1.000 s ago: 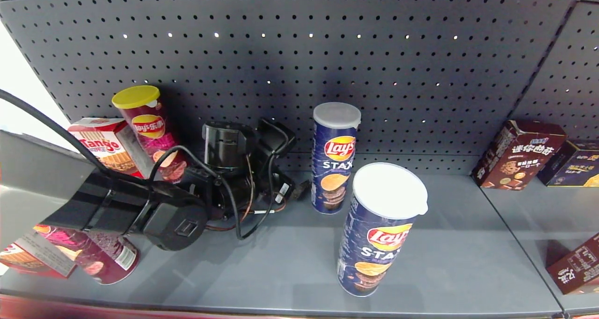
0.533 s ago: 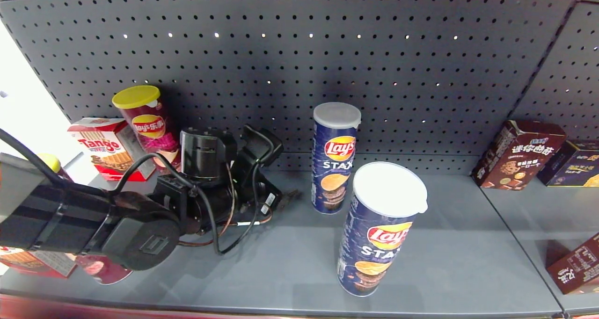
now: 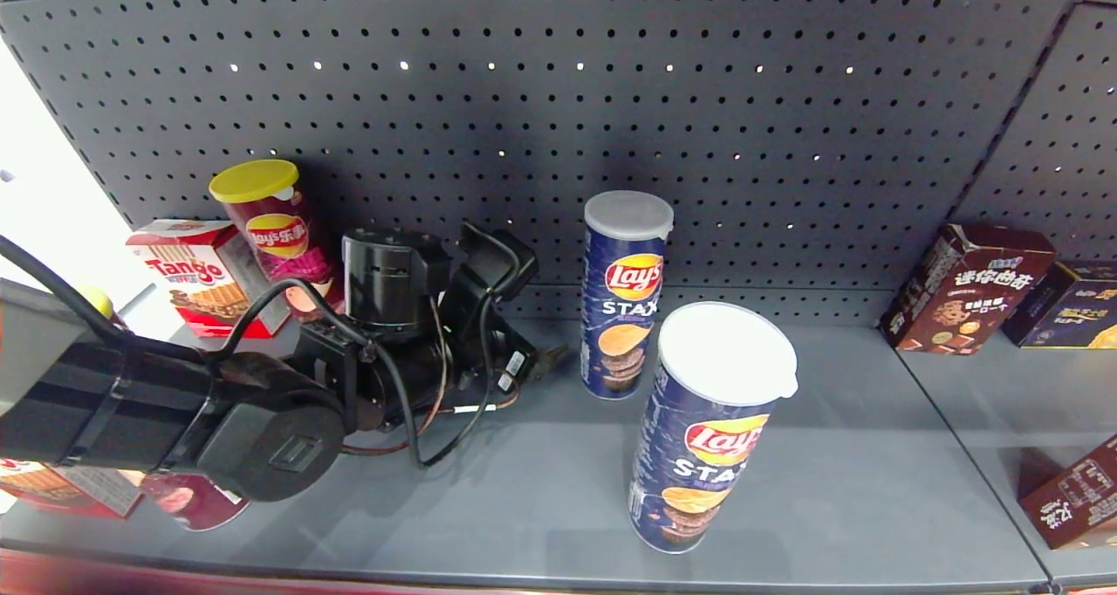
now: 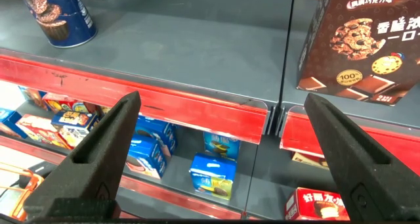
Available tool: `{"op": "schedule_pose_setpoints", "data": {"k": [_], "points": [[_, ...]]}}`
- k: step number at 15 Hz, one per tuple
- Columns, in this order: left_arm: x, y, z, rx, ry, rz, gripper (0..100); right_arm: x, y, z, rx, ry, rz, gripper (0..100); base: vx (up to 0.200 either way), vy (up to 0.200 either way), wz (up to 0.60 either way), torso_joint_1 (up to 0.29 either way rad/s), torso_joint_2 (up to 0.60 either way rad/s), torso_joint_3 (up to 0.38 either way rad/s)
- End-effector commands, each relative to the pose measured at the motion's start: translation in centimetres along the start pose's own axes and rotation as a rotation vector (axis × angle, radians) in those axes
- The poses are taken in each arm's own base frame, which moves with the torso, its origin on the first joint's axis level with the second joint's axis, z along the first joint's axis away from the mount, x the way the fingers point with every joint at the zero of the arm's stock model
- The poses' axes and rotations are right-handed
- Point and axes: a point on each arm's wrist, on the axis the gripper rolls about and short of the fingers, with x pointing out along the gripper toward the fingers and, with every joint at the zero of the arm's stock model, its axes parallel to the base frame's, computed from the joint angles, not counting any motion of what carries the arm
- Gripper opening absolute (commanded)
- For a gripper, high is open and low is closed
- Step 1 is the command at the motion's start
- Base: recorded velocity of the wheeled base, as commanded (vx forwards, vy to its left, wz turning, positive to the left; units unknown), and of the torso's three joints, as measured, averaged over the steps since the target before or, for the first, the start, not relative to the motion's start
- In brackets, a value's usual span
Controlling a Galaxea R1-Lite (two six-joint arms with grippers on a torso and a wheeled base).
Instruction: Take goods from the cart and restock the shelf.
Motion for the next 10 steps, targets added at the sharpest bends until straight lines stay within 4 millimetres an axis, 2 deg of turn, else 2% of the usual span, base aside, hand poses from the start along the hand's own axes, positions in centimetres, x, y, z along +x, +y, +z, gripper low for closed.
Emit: {"op": "schedule_pose_setpoints", "data": {"k": [1,10], "points": [[0.6,-0.2,-0.2,0.002,0.008,-0.006,100,0.0,0.0,0.0,-0.001,0.001,0.000,100,0.000,0.000,0.00,0.000,0.00,0.000],[1.8,-1.3,-0.1,0.010,0.005,-0.031,100,0.0,0.0,0.0,-0.001,0.001,0.000,100,0.000,0.000,0.00,0.000,0.00,0.000]]}}
